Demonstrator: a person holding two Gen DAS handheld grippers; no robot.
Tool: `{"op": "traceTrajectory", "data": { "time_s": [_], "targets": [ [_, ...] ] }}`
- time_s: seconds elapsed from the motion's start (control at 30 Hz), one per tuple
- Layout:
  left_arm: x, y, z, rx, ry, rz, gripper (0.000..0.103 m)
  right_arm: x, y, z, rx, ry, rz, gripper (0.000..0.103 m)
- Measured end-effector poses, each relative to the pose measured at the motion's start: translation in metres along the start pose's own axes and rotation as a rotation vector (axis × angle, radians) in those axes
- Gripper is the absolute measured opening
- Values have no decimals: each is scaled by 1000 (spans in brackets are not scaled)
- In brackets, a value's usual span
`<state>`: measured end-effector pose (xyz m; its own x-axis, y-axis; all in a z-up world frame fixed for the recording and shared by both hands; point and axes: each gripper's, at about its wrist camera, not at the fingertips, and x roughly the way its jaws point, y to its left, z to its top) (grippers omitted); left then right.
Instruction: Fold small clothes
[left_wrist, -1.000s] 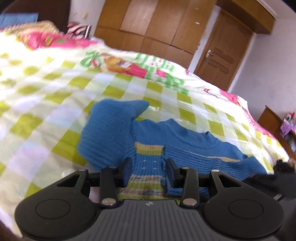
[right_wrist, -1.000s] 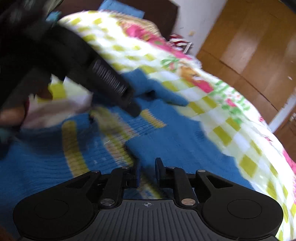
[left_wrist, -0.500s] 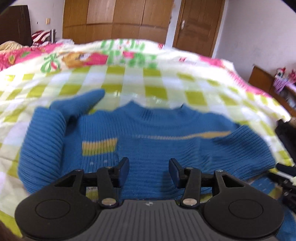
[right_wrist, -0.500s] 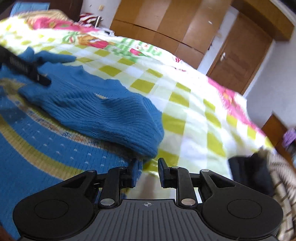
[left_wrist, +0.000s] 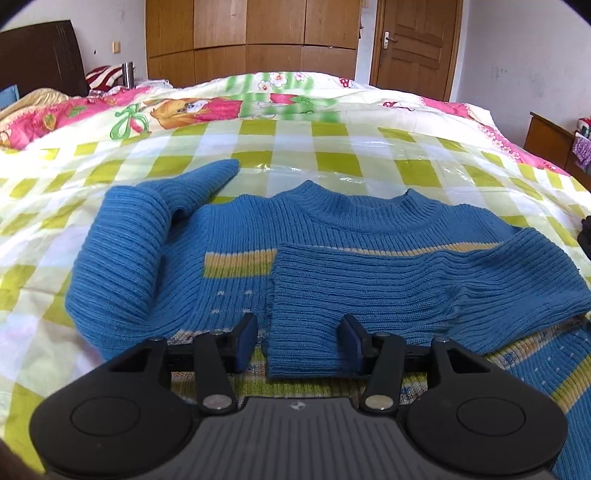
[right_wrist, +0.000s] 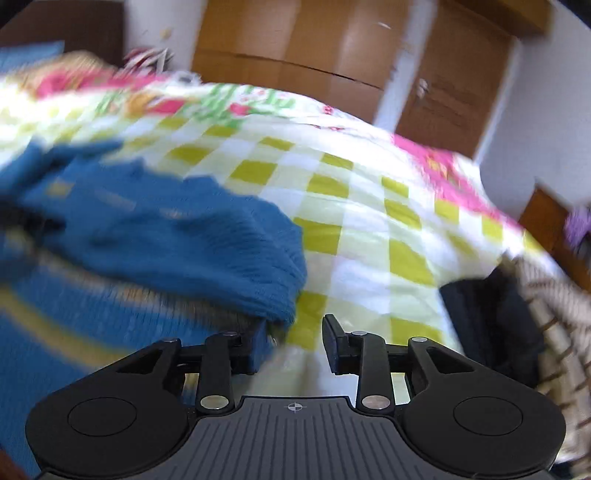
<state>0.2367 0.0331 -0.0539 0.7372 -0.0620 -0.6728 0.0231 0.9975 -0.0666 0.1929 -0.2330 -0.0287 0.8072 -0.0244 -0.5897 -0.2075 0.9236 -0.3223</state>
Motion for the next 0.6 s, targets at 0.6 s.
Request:
{"op": "traceTrajectory", "data": {
  "time_s": [0.6],
  "targets": [
    [-14, 23, -9, -82, -39, -67, 63, 79, 75, 129, -188, 32, 528, 33]
  ]
}}
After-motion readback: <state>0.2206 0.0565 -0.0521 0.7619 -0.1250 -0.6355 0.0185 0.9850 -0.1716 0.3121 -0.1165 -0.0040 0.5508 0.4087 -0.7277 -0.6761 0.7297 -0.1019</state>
